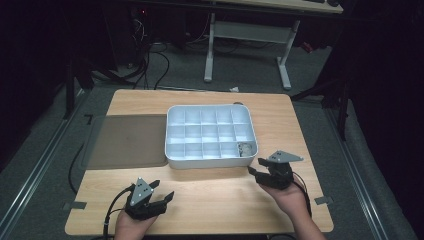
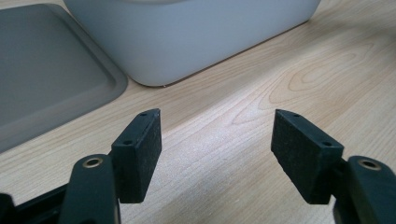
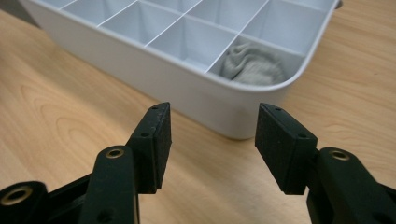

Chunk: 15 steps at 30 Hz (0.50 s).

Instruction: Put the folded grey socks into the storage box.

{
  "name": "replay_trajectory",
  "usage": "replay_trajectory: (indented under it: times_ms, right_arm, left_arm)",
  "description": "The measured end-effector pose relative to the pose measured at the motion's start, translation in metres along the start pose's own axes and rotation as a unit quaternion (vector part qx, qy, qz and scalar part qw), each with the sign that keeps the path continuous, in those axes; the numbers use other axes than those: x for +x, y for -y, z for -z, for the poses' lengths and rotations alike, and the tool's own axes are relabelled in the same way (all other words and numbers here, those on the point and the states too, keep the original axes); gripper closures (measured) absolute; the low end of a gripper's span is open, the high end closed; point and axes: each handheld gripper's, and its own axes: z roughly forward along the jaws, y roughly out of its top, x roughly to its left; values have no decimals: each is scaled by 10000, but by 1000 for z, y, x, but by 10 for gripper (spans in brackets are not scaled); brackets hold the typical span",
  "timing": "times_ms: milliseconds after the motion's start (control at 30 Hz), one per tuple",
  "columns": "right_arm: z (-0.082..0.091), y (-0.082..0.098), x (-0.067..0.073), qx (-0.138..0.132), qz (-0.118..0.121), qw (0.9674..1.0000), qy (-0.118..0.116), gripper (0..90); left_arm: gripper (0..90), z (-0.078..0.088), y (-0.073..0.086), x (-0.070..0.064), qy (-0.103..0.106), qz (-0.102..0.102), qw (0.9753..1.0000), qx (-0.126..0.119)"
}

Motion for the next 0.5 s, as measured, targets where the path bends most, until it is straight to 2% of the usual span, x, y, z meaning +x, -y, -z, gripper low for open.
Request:
replay_trajectory:
  times_ms: [133,167,200,300,333,367,500]
  right_arm:
    - [-8,24,15,-94,37,9999,-111,480]
    - [-11,32,20,-189,36,9998,-114,495]
    - [-11,37,23,-246,-36,9997,-85,502]
    - [-7,58,36,-782,-160,9968,7,534]
    - [-6,58,38,-762,-139,9970,-70,535]
    - [-3,58,41,-787,22,9969,-46,544]
    - [-2,58,44,-772,103,9969,78,544]
  left_arm:
    - [335,-1,0,-1,-36,7,10000,22]
    - [334,0,1,-1,-47,10,10000,25]
    - [335,0,1,-1,-63,37,10000,6]
    - [333,2,1,-1,-99,56,9999,7]
    - [333,2,1,-1,-119,43,9999,-13]
    - [333,2,0,-1,-128,37,9999,-3]
    - [332,0,0,-1,-164,110,9998,-14]
